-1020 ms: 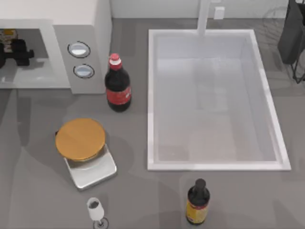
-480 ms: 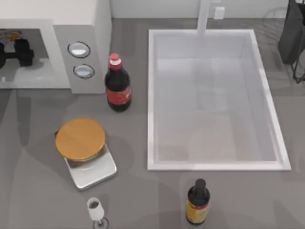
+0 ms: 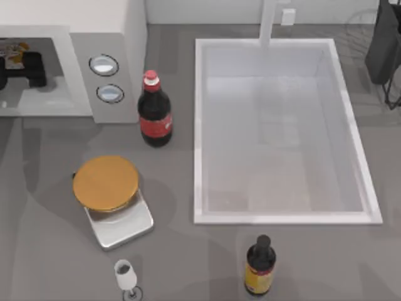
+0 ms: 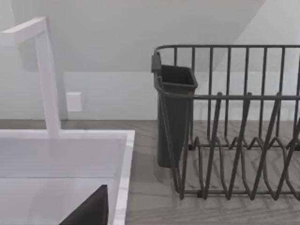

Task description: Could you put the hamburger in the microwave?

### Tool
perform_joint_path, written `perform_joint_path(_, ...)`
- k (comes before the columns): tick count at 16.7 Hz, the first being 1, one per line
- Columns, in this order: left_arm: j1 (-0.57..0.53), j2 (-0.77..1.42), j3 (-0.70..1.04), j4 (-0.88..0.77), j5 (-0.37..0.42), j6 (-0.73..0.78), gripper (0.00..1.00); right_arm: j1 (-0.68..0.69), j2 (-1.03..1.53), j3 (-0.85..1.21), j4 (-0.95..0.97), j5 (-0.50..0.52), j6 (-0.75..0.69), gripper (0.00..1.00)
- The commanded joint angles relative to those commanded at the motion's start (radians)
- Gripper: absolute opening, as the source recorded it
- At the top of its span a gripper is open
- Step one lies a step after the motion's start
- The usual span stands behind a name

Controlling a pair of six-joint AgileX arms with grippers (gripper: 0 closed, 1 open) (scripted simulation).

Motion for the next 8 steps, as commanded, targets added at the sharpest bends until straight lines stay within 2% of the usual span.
perform_joint_path(4, 0.015, -0.044, -0.067, 0.037, 0.009, 0.006, 1.00, 0.000, 0.000, 0.000, 0.000, 0.000, 0.000, 1.00)
perform_joint_path(8, 0.051, -0.149, -0.289, 0.140, 0.048, 0.025, 1.00, 0.000, 0.000, 0.000, 0.000, 0.000, 0.000, 1.00)
